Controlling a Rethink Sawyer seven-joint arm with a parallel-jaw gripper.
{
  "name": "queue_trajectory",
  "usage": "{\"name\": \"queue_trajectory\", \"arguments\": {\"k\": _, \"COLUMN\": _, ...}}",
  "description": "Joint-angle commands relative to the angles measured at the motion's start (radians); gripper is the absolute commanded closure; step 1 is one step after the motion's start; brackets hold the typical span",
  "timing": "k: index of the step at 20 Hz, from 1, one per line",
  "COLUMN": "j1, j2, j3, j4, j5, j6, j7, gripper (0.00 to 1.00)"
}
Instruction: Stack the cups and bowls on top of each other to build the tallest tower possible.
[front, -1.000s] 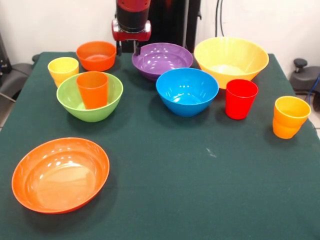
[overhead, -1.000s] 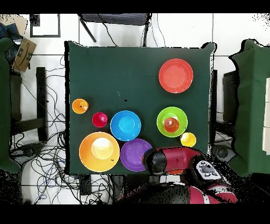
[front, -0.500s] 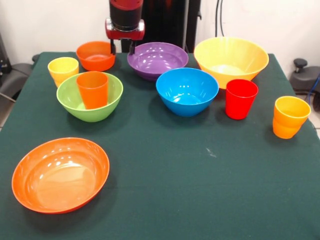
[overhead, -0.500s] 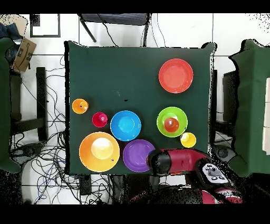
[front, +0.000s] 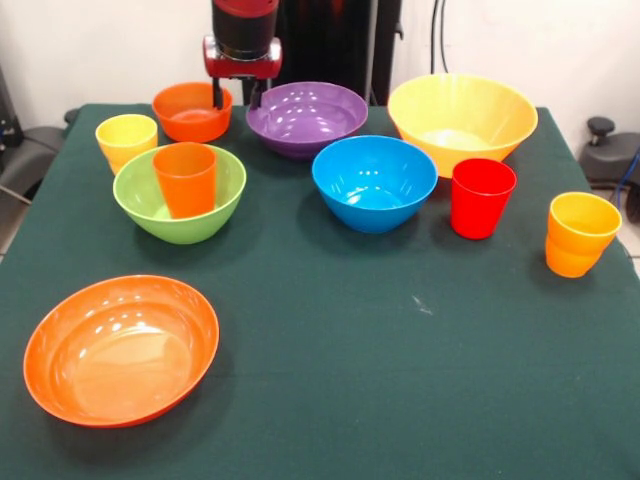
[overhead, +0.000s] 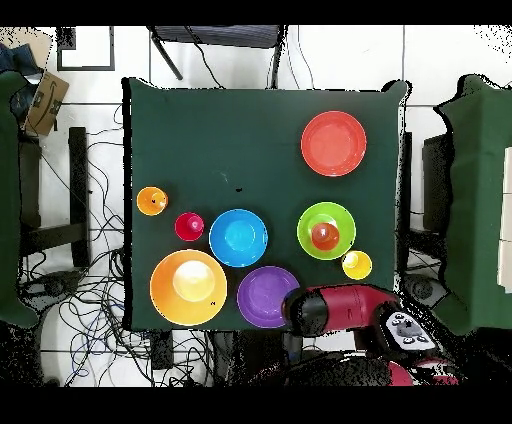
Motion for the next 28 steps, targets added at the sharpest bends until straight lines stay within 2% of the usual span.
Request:
{"name": "queue_trajectory", "arguments": {"k": 1, "j1": -0.043, "j2": 0.012, "j3": 0.095, "j4": -0.042, "j5": -0.052, "j6": -0.084, "j7": -0.003, "gripper": 0.00}}
{"name": "queue_trajectory", "arguments": {"k": 10, "j1": -0.158, "j2": -0.009, "j3": 0.233, "j4": 0.012, "j5": 0.032, "j6": 0.035, "j7": -0.070, "gripper": 0.00}}
{"name": "queue_trajectory", "arguments": {"k": 15, "j1": -0.178, "j2": -0.021, "j3": 0.266, "j4": 0.031, "j5": 0.059, "j6": 0.097, "j7": -0.066, "gripper": 0.00}}
{"name": "queue_trajectory", "arguments": {"k": 28, "j1": -0.188, "j2": -0.040, "j3": 0.276, "j4": 0.045, "j5": 0.039, "j6": 0.114, "j7": -0.056, "gripper": 0.00}}
